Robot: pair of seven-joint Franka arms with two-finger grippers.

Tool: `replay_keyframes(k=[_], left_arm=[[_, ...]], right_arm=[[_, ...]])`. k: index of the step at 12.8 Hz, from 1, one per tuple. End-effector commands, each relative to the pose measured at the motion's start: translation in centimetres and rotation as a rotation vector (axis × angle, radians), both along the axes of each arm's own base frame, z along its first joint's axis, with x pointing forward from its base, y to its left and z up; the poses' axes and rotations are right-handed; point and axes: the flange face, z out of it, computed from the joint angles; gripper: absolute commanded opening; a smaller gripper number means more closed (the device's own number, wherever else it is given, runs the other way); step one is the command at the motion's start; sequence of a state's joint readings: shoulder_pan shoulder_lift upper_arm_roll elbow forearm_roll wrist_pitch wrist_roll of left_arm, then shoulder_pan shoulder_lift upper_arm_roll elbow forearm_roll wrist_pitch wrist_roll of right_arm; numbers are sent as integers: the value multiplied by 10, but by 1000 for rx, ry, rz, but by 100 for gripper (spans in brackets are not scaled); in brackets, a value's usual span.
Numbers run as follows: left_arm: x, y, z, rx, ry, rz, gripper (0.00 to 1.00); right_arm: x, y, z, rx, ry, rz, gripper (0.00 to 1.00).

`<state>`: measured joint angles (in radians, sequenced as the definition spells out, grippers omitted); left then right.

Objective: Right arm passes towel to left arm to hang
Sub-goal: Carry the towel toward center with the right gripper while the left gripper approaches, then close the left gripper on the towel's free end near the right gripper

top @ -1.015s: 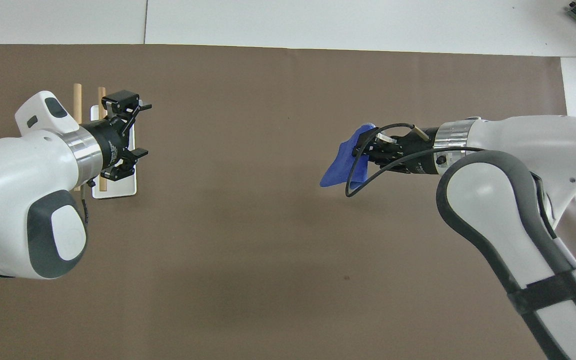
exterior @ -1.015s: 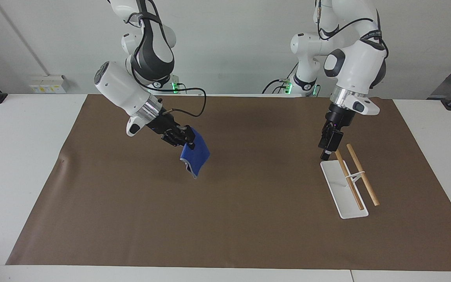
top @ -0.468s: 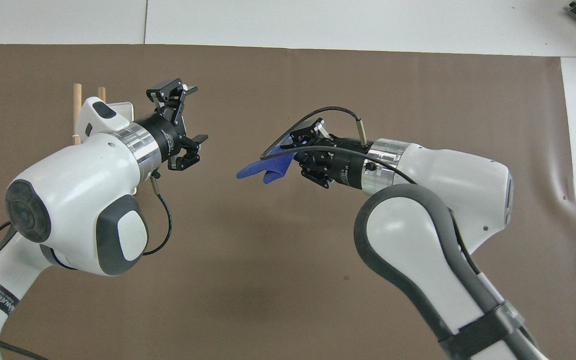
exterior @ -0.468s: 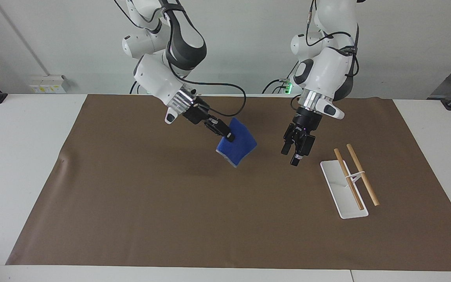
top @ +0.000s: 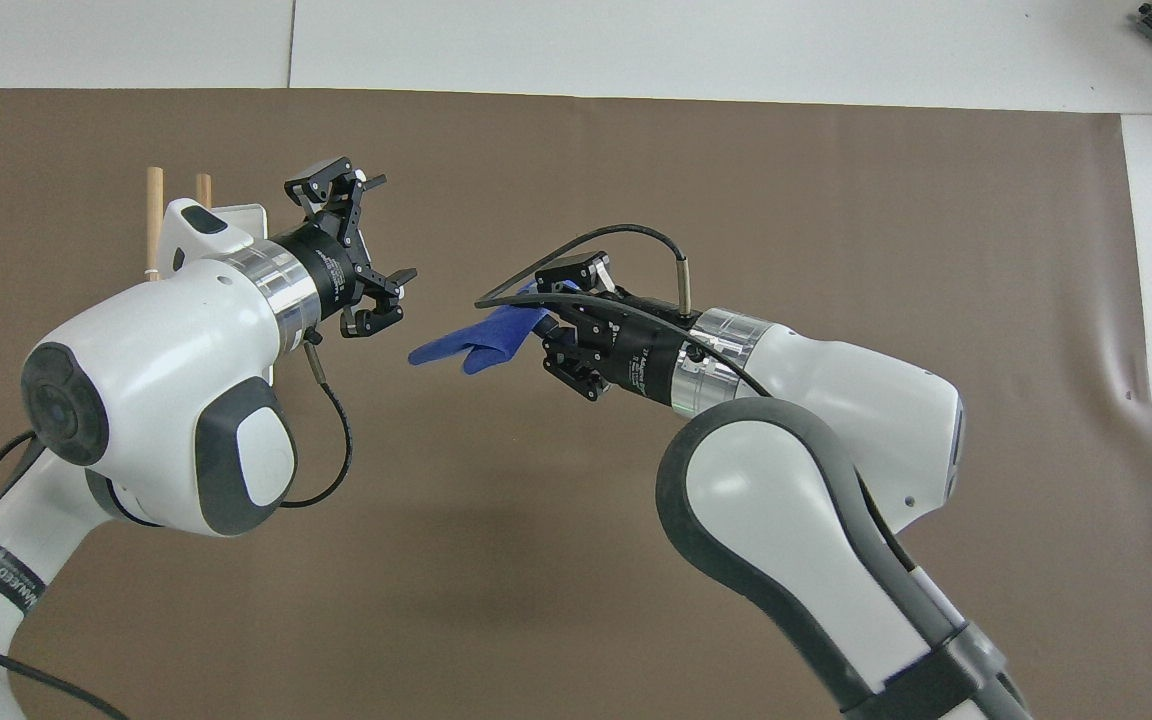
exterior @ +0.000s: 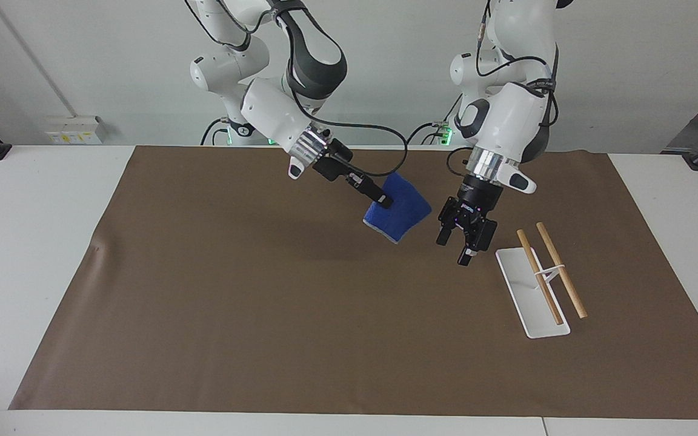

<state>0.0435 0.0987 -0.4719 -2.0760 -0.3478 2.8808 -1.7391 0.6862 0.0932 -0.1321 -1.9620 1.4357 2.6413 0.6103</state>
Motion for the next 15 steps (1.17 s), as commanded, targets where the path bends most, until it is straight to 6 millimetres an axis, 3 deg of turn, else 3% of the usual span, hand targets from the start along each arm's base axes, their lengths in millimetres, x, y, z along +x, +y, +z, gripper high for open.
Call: replay_keyframes(k=[1,4,8,11,15], left_arm=[[-2,5,-7,-2,50,8,100],[2,15,-5,24,151,-27,100],[15,30,17,68,278,-143,100],[15,26,17,58,276,-134,100],[7,0,17,10,264,-81,100]], right_arm=[[2,-6,1,114,100,-96,0],[5,-14,0,118,130,-203,0],[5,-14,-5,93,119,-263,0],[-2,1,-3,94,116,-233,0],[-7,9,-2,98,121,-219,0]])
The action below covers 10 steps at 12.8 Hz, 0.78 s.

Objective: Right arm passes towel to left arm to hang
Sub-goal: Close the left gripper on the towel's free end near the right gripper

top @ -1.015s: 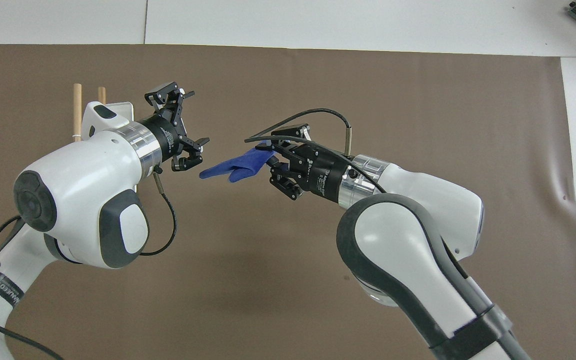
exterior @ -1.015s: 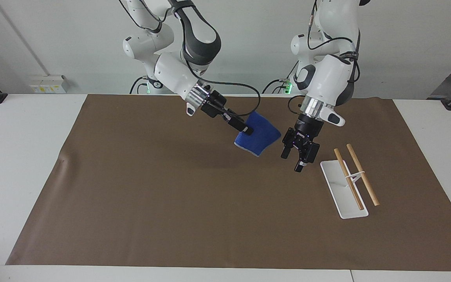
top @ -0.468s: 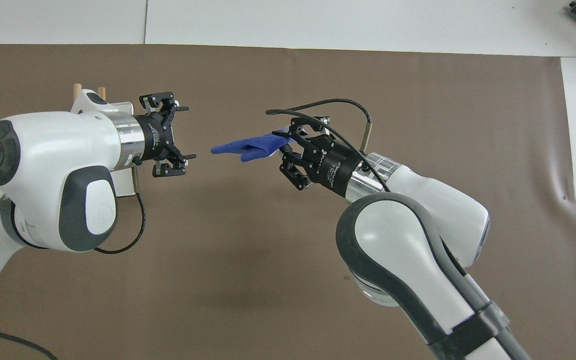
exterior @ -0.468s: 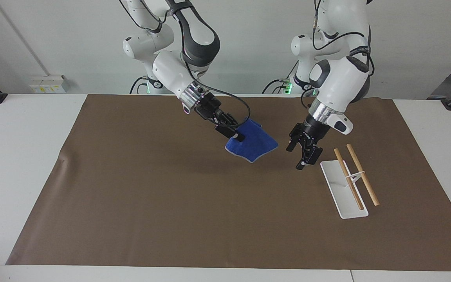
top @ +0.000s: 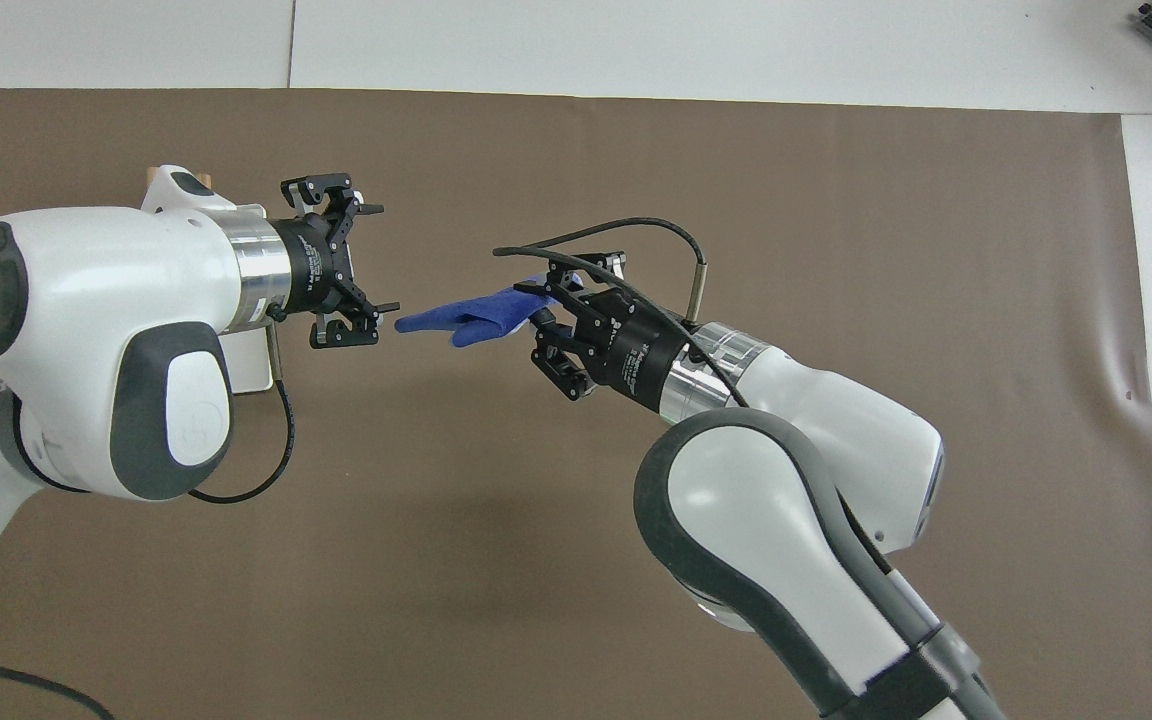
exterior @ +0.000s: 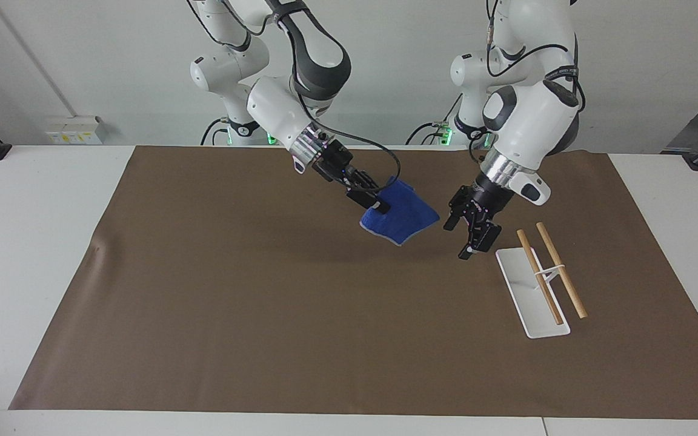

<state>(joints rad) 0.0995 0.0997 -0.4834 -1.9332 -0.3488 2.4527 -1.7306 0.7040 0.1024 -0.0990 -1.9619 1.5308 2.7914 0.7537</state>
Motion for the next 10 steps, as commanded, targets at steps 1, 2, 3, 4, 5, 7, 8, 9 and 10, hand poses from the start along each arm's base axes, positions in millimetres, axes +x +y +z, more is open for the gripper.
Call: replay_keyframes(k=[1,2,3,4,5,7,8,9,10], left_arm=[[-7,-11,-3,-18,20,11,100],[-10,-13,-5,-12,45,2,100],[-10,-13,-5,-11,47,0,100],[-12,-13,-6,-9,56,-2,100],[-14,-13,-7,1,78,-16,100],[-18,-10,-12,29,118,-60,100],[-19,-9,-13,38,126,-81,100],[-21,-9,-14,44,140,-92,100],[-23,-10,-14,48,154,-99,100]], right_arm=[[-1,4,3,20,7,-22,0],[-2,4,2,32,16,-28,0],[-2,4,2,43,22,-33,0],[-2,4,2,44,22,-33,0],[-2,4,2,44,22,-33,0],[-3,2,0,38,24,-45,0],[0,-5,-3,14,14,-90,0],[7,-17,-6,-10,1,-134,0],[11,-24,-8,-17,0,-150,0]])
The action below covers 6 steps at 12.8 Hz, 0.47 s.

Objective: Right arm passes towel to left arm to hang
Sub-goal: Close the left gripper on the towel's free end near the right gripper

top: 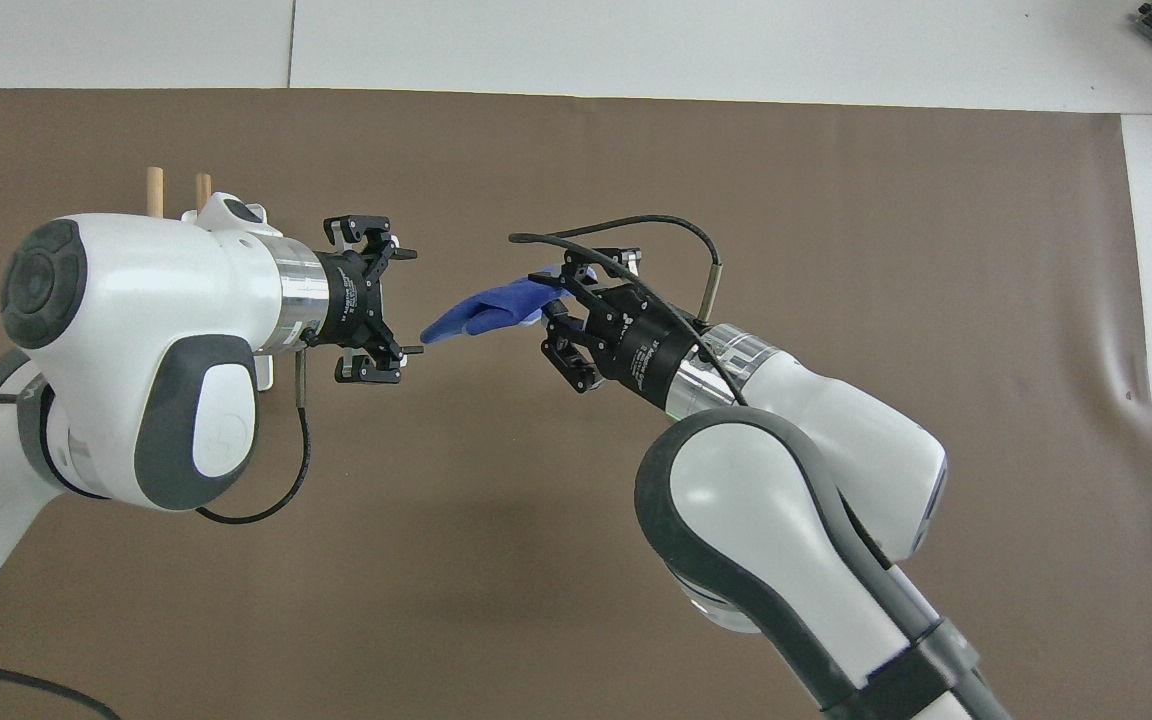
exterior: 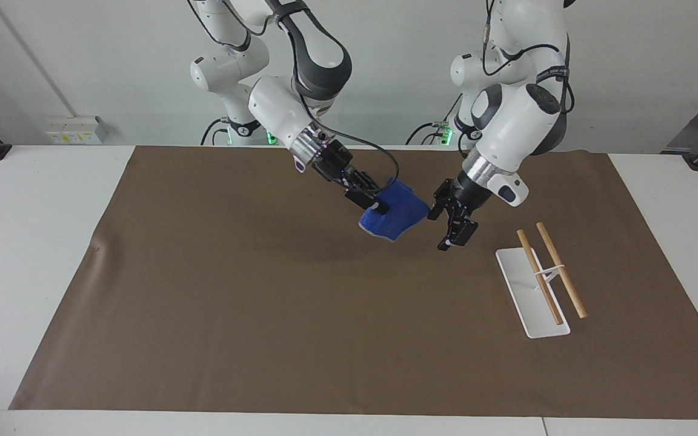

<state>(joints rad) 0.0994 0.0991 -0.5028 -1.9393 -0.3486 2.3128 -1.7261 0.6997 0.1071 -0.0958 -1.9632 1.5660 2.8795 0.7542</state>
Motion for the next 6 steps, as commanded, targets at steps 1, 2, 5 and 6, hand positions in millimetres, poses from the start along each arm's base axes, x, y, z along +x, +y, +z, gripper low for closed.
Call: replay_keyframes(k=[1,2,5,6], left_arm=[[-9,4,4,20,40,-35,100],[-9,2,5,20,40,-38,100],[-8,-2,8,10,28,-20,100],[-6,-2,10,5,28,-2,100]], right_arm=[[10,-16,-6,-10,1,-66,0],[10,-16,-5,-16,-5,-81,0],[5,-8,-6,-8,1,-75,0],[3,-5,-5,0,4,-73,0]])
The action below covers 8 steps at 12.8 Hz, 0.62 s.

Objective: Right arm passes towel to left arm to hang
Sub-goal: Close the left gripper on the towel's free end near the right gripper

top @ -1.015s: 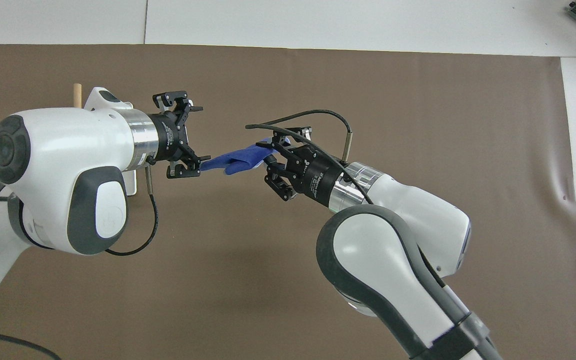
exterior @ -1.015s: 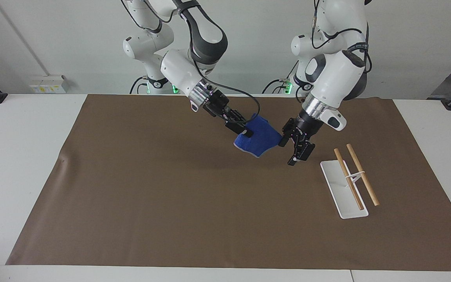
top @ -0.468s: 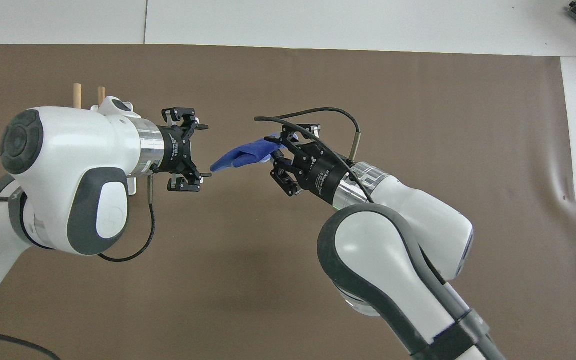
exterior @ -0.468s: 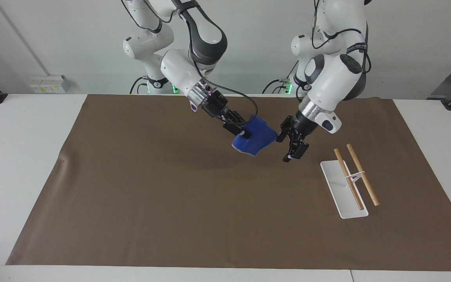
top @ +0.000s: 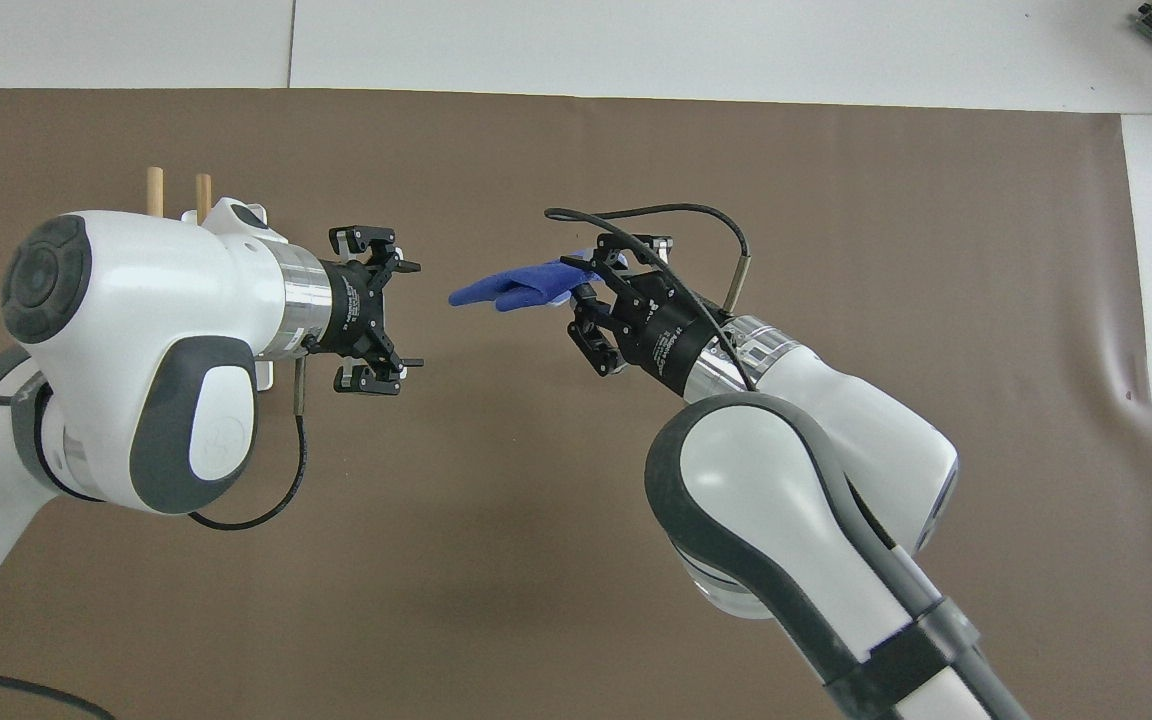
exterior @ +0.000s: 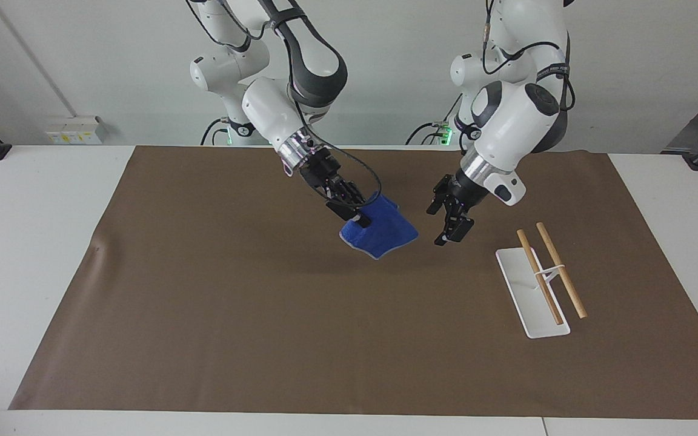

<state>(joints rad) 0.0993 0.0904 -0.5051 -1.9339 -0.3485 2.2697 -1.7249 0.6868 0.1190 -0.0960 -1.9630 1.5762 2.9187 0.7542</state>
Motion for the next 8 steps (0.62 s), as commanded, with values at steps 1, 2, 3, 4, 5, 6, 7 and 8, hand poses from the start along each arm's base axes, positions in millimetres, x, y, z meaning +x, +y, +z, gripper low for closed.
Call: replay_keyframes(k=[1,2,3,4,5,6,7,8], left_arm=[[1,1,8,-16,-6,60,100],[4,1,9,-28,-17,102,100],[4,0,10,-34,-16,116,100],[1,-6,10,-34,-13,109,100],[0,-8,10,-35,-9,114,100],[0,-8,10,-40,-5,135,100],[2,-7,10,-46,-17,146,100],[3,-6,10,-52,-36,155,100]], right_arm=[[-5,9,2,20,2,-17,0],[-8,14,2,20,3,-8,0],[-11,19,2,23,5,0,0],[-14,23,2,22,5,7,0],[-14,24,3,23,4,8,0],[-17,28,3,24,5,17,0],[-19,31,2,25,6,21,0],[-19,31,3,34,10,16,0]])
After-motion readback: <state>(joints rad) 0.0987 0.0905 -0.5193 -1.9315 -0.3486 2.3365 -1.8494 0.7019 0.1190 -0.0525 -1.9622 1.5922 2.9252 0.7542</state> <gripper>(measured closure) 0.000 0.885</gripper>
